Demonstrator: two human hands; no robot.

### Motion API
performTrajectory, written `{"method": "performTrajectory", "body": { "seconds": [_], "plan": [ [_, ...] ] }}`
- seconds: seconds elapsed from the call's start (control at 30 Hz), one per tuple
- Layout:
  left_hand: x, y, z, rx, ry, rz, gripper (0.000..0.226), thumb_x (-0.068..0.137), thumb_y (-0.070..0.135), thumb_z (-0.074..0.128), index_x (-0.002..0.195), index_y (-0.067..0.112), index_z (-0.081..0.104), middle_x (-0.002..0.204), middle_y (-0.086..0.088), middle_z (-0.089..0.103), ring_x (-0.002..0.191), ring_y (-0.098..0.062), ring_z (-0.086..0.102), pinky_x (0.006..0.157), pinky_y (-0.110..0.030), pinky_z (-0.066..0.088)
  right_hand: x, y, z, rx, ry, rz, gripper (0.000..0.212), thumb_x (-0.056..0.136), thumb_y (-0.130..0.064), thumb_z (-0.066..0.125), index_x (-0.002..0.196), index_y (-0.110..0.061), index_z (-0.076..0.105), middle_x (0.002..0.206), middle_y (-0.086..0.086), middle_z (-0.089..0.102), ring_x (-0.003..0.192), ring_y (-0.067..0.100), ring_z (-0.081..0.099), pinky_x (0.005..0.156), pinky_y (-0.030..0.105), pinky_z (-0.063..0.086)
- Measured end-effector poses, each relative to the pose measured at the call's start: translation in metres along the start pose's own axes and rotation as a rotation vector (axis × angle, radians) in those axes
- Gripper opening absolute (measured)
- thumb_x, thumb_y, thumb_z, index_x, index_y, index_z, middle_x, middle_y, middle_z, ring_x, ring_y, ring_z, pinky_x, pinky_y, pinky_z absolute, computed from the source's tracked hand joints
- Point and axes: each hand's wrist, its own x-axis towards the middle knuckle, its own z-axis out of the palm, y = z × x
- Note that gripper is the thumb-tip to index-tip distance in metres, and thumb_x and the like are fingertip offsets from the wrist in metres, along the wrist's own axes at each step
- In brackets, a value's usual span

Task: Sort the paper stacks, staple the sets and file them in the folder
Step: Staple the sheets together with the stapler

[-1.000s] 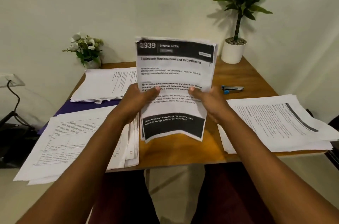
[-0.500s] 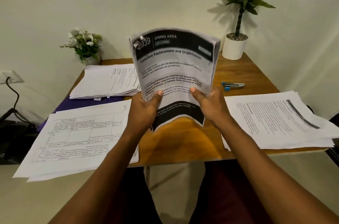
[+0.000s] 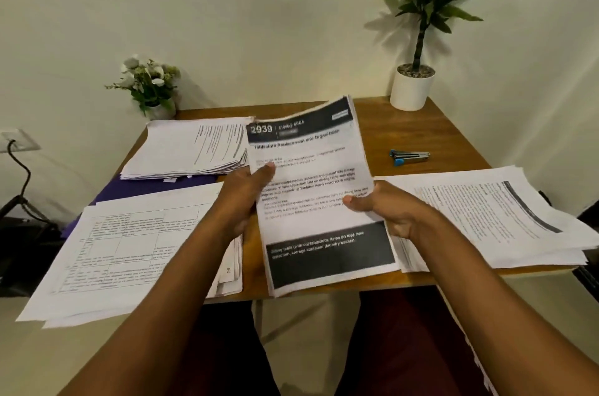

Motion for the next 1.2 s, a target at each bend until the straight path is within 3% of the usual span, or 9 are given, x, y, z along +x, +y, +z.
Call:
{"method": "performTrajectory", "body": {
  "seconds": [0.17, 0.3, 0.4, 0.5, 0.63, 0.73, 0.93, 1.1, 1.2],
  "plan": [
    [0.021, -0.026, -0.002, 0.159, 0.191, 0.036, 0.019, 0.099, 0.029, 0.065, 0.117, 0.027, 0.067, 0.109, 0.001, 0.077, 0.090, -0.024, 0.077, 0.082, -0.056, 0.061, 0.015, 0.011, 0.001, -0.136, 0.068, 0.077, 0.036, 0.091, -0.020, 0.075, 0.125, -0.016, 0.065, 0.119, -0.001, 0.074, 0.102, 0.024, 0.074, 0.090, 0.045, 0.060],
    [0.029, -0.047, -0.007, 0.335, 0.270, 0.081, 0.020, 0.100, 0.033, 0.061, 0.118, 0.024, 0.066, 0.107, 0.002, 0.076, 0.084, -0.019, 0.076, 0.076, -0.042, 0.063, 0.032, -0.004, -0.008, -0.401, 0.387, -0.049, 0.030, 0.091, -0.045, 0.072, 0.108, -0.021, 0.067, 0.103, -0.007, 0.074, 0.090, 0.018, 0.073, 0.075, 0.033, 0.057],
    [0.033, -0.059, -0.009, 0.440, 0.302, 0.132, 0.016, 0.102, 0.032, 0.059, 0.110, 0.021, 0.068, 0.104, 0.002, 0.076, 0.080, -0.014, 0.075, 0.066, -0.029, 0.059, 0.054, -0.006, -0.033, -0.534, 0.686, -0.241, 0.024, 0.096, -0.039, 0.068, 0.108, -0.019, 0.072, 0.107, -0.003, 0.072, 0.099, 0.017, 0.066, 0.079, 0.031, 0.050],
    [0.037, -0.066, -0.009, 0.507, 0.330, 0.153, 0.025, 0.101, 0.036, 0.059, 0.113, 0.017, 0.070, 0.104, 0.002, 0.076, 0.083, -0.016, 0.075, 0.069, -0.032, 0.061, 0.074, -0.002, -0.067, -0.951, 0.855, -0.300, 0.032, 0.097, -0.023, 0.069, 0.127, -0.011, 0.066, 0.132, 0.012, 0.062, 0.122, 0.031, 0.057, 0.095, 0.039, 0.049],
    [0.038, -0.073, -0.012, 0.552, 0.342, 0.199, 0.025, 0.101, 0.037, 0.059, 0.109, 0.016, 0.069, 0.100, 0.003, 0.076, 0.080, -0.016, 0.075, 0.065, -0.031, 0.062, 0.091, -0.004, -0.110, -1.307, 0.761, -0.125, 0.037, 0.096, -0.015, 0.067, 0.131, -0.009, 0.060, 0.147, 0.016, 0.047, 0.136, 0.038, 0.039, 0.113, 0.049, 0.030],
    [0.040, -0.076, -0.012, 0.571, 0.336, 0.205, 0.026, 0.100, 0.038, 0.059, 0.110, 0.016, 0.068, 0.103, 0.003, 0.076, 0.080, -0.015, 0.075, 0.064, -0.030, 0.062, 0.097, -0.012, -0.124, -1.290, 0.629, -0.083, 0.011, 0.099, -0.021, 0.063, 0.107, -0.017, 0.057, 0.126, 0.016, 0.063, 0.117, 0.035, 0.056, 0.108, 0.051, 0.038],
    [0.043, -0.078, -0.011, 0.608, 0.354, 0.241, 0.027, 0.101, 0.037, 0.058, 0.112, 0.014, 0.066, 0.106, 0.001, 0.075, 0.080, -0.015, 0.074, 0.055, -0.016, 0.053, 0.107, -0.022, -0.117, -1.224, 0.475, -0.110, 0.031, 0.097, -0.035, 0.067, 0.118, -0.014, 0.059, 0.116, 0.012, 0.068, 0.105, 0.029, 0.062, 0.107, 0.048, 0.043],
    [0.045, -0.079, -0.011, 0.624, 0.355, 0.254, 0.026, 0.101, 0.036, 0.058, 0.104, 0.012, 0.067, 0.105, 0.000, 0.075, 0.075, -0.015, 0.074, 0.054, -0.017, 0.054, 0.110, -0.028, -0.086, -0.856, 0.438, -0.343, 0.042, 0.099, -0.029, 0.065, 0.135, -0.011, 0.052, 0.122, 0.001, 0.063, 0.105, 0.015, 0.057, 0.087, 0.025, 0.043],
    [0.045, -0.080, -0.012, 0.618, 0.354, 0.266, 0.026, 0.102, 0.034, 0.058, 0.103, 0.011, 0.068, 0.104, 0.000, 0.075, 0.074, -0.014, 0.073, 0.051, -0.014, 0.051, 0.107, -0.036, -0.059, -0.692, 0.384, -0.415, 0.048, 0.085, -0.028, 0.081, 0.125, -0.020, 0.054, 0.107, -0.010, 0.063, 0.090, 0.004, 0.061, 0.071, 0.012, 0.045]
  ]
}}
